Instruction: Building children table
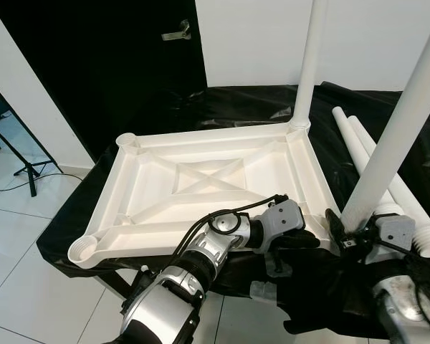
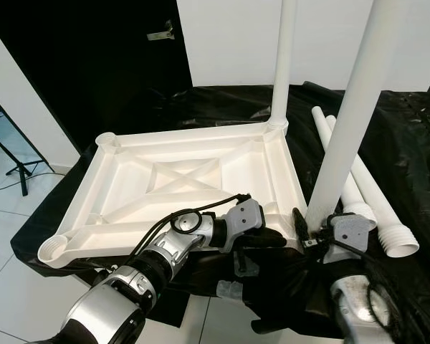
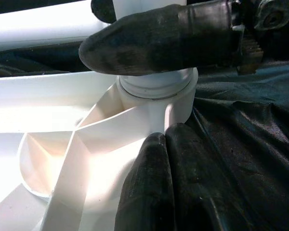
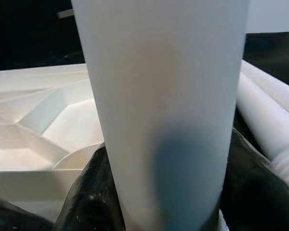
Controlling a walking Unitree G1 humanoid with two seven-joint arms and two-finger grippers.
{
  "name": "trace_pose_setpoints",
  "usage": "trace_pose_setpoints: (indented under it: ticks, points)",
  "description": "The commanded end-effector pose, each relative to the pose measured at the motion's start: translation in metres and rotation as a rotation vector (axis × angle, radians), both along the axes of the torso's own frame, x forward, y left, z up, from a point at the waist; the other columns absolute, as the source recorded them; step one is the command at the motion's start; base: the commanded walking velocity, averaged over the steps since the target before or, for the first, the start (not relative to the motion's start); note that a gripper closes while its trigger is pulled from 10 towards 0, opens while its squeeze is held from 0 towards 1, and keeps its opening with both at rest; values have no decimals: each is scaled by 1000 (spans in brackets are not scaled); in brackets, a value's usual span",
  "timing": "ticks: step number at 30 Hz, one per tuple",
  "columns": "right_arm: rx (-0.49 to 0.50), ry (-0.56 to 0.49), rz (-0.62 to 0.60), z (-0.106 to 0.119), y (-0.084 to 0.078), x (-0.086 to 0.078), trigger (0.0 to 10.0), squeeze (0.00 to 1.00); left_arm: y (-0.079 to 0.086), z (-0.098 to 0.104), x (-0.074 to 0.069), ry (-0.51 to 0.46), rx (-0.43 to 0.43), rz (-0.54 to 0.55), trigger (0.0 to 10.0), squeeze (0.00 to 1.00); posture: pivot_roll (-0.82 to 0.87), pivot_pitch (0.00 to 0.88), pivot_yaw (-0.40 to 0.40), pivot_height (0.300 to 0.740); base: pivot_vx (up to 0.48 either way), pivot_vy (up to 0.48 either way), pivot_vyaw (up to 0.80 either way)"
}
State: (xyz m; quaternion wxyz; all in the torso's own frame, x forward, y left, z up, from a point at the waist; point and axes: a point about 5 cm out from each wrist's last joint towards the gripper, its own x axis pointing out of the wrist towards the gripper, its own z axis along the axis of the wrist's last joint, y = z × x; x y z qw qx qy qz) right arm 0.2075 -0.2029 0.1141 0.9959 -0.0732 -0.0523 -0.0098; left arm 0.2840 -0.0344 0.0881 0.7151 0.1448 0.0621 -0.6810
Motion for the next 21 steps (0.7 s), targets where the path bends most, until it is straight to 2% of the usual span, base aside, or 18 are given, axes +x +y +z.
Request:
trace_pose_setpoints:
  ticks: [1, 6, 11, 12, 13, 14, 15, 17, 19, 20, 21]
  points:
    - [0, 31, -118, -9, -8, -6, 0, 0, 17, -59, -25, 190, 208, 75, 10000, 0, 12, 0, 89, 740, 0, 0, 0]
    - [7, -18, -212, -3, -10, -7, 0, 0, 17, -58, -25, 189, 210, 74, 10000, 0, 8, 0, 90, 740, 0, 0, 0]
    - [6, -12, -210, -4, -8, -6, 118, 0, 16, -58, -24, 188, 210, 74, 10000, 0, 7, 0, 90, 740, 0, 0, 0]
    - [-27, -4, -185, -3, -7, -5, 10000, 0, 16, -58, -24, 187, 210, 73, 10000, 0, 5, 0, 90, 740, 0, 0, 0]
    - [-27, -4, -185, -3, -7, -5, 10000, 0, 16, -58, -24, 187, 210, 73, 10000, 0, 5, 0, 90, 740, 0, 0, 0]
    - [-58, -6, -162, -2, -6, -3, 10000, 322, 16, -58, -24, 186, 210, 73, 10000, 0, 2, 0, 92, 740, 0, 0, 0]
    - [-84, -12, -122, 0, -7, -1, 10000, 1000, 16, -57, -24, 186, 210, 73, 10000, 0, -1, 0, 93, 740, 0, 0, 0]
    - [-103, -11, -76, 2, -7, 2, 10000, 1000, 16, -57, -24, 185, 210, 73, 10000, 0, -3, 0, 94, 740, 0, 0, 0]
    - [-121, 15, 29, 3, -8, 6, 10000, 1000, 16, -58, -25, 185, 210, 69, 10000, 0, -5, 0, 96, 740, 0, 0, 0]
    - [-121, 15, 29, 3, -8, 6, 10000, 1000, 16, -58, -25, 185, 210, 69, 10000, 0, -5, 0, 96, 740, 0, 0, 0]
    - [-125, 26, 58, 3, -8, 7, 10000, 0, 16, -58, -25, 185, 210, 67, 10000, 0, -5, 0, 96, 740, 0, 0, 0]
